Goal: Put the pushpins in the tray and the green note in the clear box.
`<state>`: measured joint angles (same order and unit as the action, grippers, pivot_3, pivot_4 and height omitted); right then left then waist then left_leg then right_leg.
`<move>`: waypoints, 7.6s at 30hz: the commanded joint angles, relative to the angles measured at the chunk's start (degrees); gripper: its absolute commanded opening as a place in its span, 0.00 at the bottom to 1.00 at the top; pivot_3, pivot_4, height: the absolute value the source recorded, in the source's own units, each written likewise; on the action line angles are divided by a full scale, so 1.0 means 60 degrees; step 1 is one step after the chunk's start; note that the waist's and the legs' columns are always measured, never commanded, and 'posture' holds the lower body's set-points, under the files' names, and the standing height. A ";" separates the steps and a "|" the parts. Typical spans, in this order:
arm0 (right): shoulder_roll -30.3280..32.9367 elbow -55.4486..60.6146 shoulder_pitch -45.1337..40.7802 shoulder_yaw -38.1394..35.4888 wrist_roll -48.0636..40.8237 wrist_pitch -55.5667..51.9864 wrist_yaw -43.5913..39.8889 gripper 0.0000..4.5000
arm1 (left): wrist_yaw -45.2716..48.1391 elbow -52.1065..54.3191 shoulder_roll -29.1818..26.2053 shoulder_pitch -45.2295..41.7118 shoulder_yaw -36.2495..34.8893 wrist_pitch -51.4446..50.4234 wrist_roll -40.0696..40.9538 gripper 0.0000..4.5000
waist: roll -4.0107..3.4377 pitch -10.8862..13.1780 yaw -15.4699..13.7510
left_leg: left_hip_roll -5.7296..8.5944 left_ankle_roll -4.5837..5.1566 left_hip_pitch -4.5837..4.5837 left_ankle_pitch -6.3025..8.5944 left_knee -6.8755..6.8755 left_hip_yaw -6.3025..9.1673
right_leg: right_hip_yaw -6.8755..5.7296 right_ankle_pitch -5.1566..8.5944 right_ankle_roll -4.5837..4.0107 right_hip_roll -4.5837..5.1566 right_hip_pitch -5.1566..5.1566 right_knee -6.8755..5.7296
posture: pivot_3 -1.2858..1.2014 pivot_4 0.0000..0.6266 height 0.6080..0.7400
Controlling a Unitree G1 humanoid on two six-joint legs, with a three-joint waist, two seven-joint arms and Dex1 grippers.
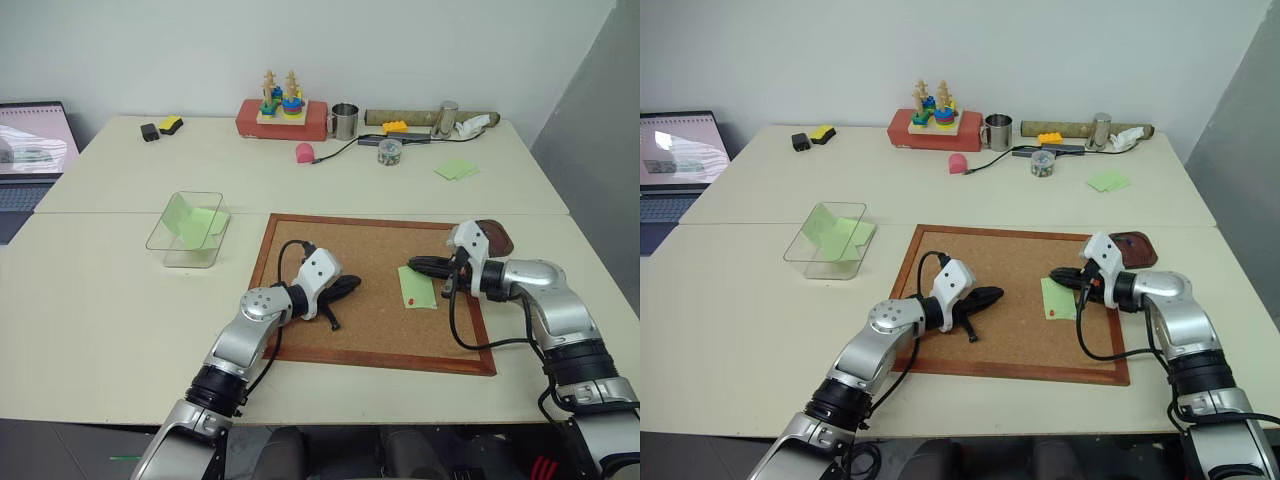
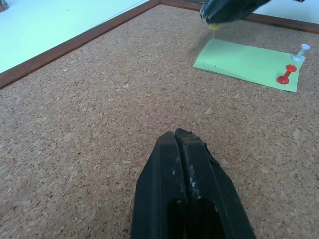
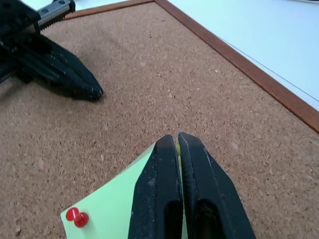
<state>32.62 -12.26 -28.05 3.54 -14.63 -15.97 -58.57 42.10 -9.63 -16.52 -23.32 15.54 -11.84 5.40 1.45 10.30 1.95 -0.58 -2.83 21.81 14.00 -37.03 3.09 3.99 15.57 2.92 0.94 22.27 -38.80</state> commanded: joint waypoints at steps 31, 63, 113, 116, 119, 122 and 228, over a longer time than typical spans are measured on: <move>0.0761 -0.4980 -0.2146 -0.1574 0.1627 0.1477 0.3726 0.22 | 0.0002 -0.0331 -0.0114 0.0125 0.0180 -0.0101 -0.0355 0.00 | -0.0009 -0.0005 0.0005 | 0.0003 0.0001 0.0001 0.0000 0.0010 -0.0014 | 0.0010 -0.0007 -0.0011 0.0004 -0.0005 0.0030 | 0.52 0.24 1.00; 0.1716 0.3372 0.3091 -0.0956 -0.0156 -0.0472 0.0780 0.69 | 0.0084 -0.0477 -0.0134 0.0058 0.0241 -0.0025 -0.0419 0.00 | -0.0014 -0.0004 0.0001 | 0.0001 0.0001 0.0012 0.0003 0.0013 -0.0001 | 0.0001 0.0005 0.0029 0.0002 -0.0012 0.0066 | 0.52 0.24 1.00; 0.1794 0.3942 0.3484 -0.0892 -0.1243 -0.0569 -0.0165 0.00 | 0.0132 -0.0612 -0.0249 0.0182 0.0322 0.0079 -0.0634 0.00 | -0.0015 -0.0005 -0.0010 | -0.0003 0.0001 0.0019 0.0004 0.0030 0.0002 | -0.0003 -0.0014 0.0054 0.0002 -0.0033 0.0137 | 0.52 0.24 1.00; 0.1848 0.4036 0.3499 -0.0886 -0.1287 -0.0624 -0.0250 0.00 | 0.0125 -0.0613 -0.0241 0.0187 0.0316 0.0075 -0.0629 0.00 | -0.0015 -0.0005 -0.0009 | -0.0002 0.0001 0.0019 0.0004 0.0028 0.0002 | -0.0002 -0.0015 0.0055 0.0002 -0.0034 0.0137 | 0.52 0.24 1.00; 0.1860 0.4119 0.3475 -0.0907 -0.1369 -0.0692 -0.0262 0.00 | 0.0096 -0.0609 -0.0216 0.0208 0.0292 0.0067 -0.0603 0.00 | -0.0015 -0.0005 -0.0009 | -0.0002 0.0001 0.0018 0.0004 0.0028 0.0001 | -0.0002 -0.0015 0.0055 0.0002 -0.0034 0.0137 | 0.52 0.24 1.00; 0.1821 0.4126 0.3316 -0.0998 -0.1519 -0.0855 -0.0243 0.00 | 0.0097 -0.0611 -0.0221 0.0209 0.0305 0.0069 -0.0615 0.00 | -0.0015 -0.0005 -0.0009 | -0.0002 0.0001 0.0019 0.0004 0.0028 0.0001 | -0.0002 -0.0015 0.0055 0.0002 -0.0034 0.0137 | 0.52 0.24 1.00; 0.0380 0.2502 0.2963 0.0114 -0.0022 0.0845 0.0845 0.00 | 0.0045 -0.0769 -0.0180 0.0173 0.0428 0.0183 -0.0642 0.00 | -0.0052 -0.0024 -0.0010 | 0.0004 0.0003 0.0022 0.0003 0.0022 -0.0014 | 0.0011 -0.0045 0.0080 0.0010 -0.0039 0.0171 | 0.52 0.24 1.00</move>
<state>34.82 1.37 -10.13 5.38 -14.64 -11.72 -53.67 42.48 -11.37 -16.77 -23.86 17.05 -9.40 3.78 1.14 10.16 1.89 -0.56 -2.81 21.94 14.02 -36.90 3.00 4.06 15.30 3.40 1.00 22.04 -37.77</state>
